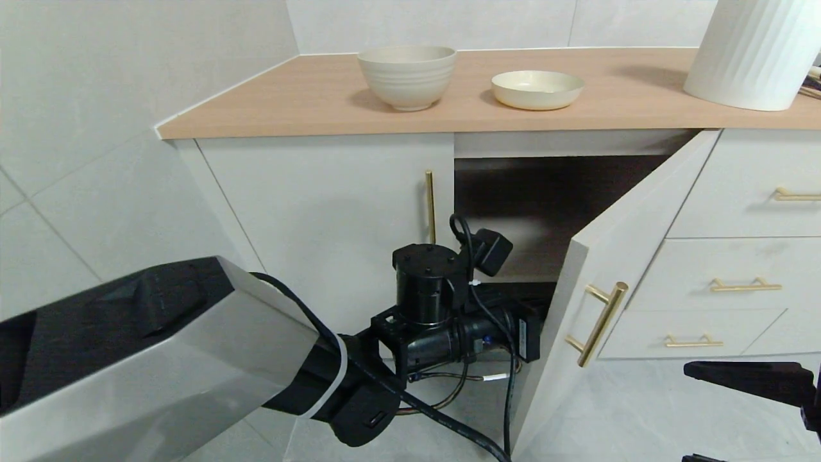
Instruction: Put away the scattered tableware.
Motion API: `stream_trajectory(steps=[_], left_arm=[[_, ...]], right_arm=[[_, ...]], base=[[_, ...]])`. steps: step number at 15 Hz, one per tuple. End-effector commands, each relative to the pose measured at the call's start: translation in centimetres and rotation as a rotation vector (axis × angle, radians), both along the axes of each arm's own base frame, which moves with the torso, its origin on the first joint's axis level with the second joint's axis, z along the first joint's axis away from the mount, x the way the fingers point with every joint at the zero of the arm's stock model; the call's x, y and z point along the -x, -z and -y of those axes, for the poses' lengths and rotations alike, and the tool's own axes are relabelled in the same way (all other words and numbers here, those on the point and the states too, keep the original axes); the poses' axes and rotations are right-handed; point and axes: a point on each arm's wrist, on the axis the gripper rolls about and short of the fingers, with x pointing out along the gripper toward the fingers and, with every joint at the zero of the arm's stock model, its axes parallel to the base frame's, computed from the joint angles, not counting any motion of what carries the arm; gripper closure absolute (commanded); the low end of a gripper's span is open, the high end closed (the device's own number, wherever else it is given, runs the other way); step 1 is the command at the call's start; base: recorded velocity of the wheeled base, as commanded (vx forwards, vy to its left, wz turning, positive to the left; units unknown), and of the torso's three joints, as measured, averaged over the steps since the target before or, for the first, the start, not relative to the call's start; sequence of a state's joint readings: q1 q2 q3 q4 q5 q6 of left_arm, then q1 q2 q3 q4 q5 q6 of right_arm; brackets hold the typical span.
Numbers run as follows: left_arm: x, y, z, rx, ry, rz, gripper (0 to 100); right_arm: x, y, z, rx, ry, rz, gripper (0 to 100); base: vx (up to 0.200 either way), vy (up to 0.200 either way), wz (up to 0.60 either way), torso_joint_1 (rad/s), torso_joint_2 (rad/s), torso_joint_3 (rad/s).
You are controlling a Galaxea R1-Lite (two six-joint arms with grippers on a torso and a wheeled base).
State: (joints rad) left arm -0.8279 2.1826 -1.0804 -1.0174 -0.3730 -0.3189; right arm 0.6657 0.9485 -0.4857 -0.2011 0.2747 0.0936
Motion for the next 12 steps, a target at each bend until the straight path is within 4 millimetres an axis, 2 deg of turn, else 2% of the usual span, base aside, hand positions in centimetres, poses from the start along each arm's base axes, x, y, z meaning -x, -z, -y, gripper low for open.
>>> stream_trajectory(steps=[1, 6, 9, 12], left_arm=[[-0.4, 0.2, 0.4, 0.003, -0.001, 0.002, 100], [-0.5, 0.9, 0.7, -0.007, 0.002, -0.006, 100], [1.1, 0.7, 2.0, -0.003, 0.029, -0.001, 100], [5.0, 0.2, 4.9, 0.01, 0.131, 0.011, 100]], right_arm=[[-0.1, 0.1, -0.1, 0.002, 0.0, -0.003, 0], [0.1, -0.1, 0.1, -0.001, -0.002, 0.015, 0], [0.3, 0.0, 0.2, 0.018, -0.029, 0.049, 0], [1.4, 0.1, 0.6, -0.032, -0.194, 0.052, 0]], base=[[0.0, 0.0, 0.0, 0.0, 0.0, 0.0], [0.0, 0.0, 0.0, 0.0, 0.0, 0.0], [0.0, 0.0, 0.0, 0.0, 0.0, 0.0], [0.0, 0.0, 0.0, 0.0, 0.0, 0.0]])
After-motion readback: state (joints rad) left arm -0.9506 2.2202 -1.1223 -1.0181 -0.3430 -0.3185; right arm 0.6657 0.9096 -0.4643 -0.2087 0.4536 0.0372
